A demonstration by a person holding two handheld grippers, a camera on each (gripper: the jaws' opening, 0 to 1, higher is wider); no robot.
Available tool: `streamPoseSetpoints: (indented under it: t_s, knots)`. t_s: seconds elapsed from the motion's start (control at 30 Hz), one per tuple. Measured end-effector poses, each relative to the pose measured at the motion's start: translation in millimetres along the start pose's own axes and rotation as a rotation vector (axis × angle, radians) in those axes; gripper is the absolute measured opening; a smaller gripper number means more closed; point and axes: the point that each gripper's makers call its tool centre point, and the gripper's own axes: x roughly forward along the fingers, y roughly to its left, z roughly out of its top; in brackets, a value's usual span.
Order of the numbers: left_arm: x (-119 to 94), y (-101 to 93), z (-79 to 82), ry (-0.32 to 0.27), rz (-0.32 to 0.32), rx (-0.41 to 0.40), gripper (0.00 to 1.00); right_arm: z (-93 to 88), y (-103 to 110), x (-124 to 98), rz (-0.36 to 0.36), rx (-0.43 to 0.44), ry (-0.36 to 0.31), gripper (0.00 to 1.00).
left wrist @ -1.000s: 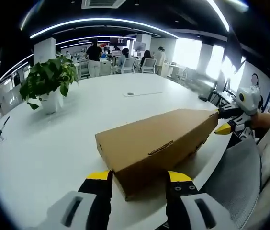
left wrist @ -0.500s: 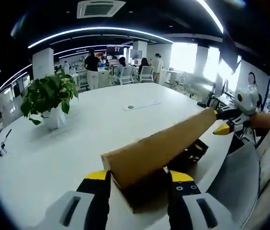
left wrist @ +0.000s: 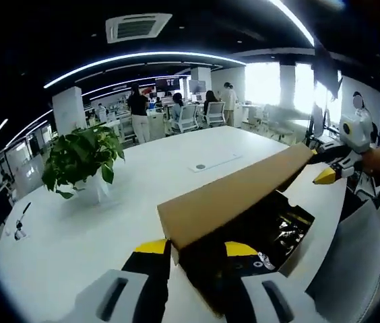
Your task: Operate the shoe box by opening the lid, removing the specified soft item, and placing it in the target area until the item is outside and the box remains undamaged.
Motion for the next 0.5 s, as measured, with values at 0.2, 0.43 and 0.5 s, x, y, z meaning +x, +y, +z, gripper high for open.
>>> streamPoseSetpoints:
  t_s: [0.2, 0.43, 0.5]
  knots:
    - [7.9, 16.0, 8.4, -0.008, 0.046, 0.003, 0.19, 6.3, -9.1, 4.8, -0.012, -0.023, 0.004, 0.35]
    - [13.7, 23.7, 18.1, -0.015, 0.083, 0.005, 0.13, 13.1, -22.0, 11.0, -0.031, -0.032, 0.001, 0.33]
    - [14.6, 23.1, 21.0, -0.015, 0.09, 0.011, 0.11, 14.8, -24.3, 12.2, -0.034, -0.031, 0.001, 0.33]
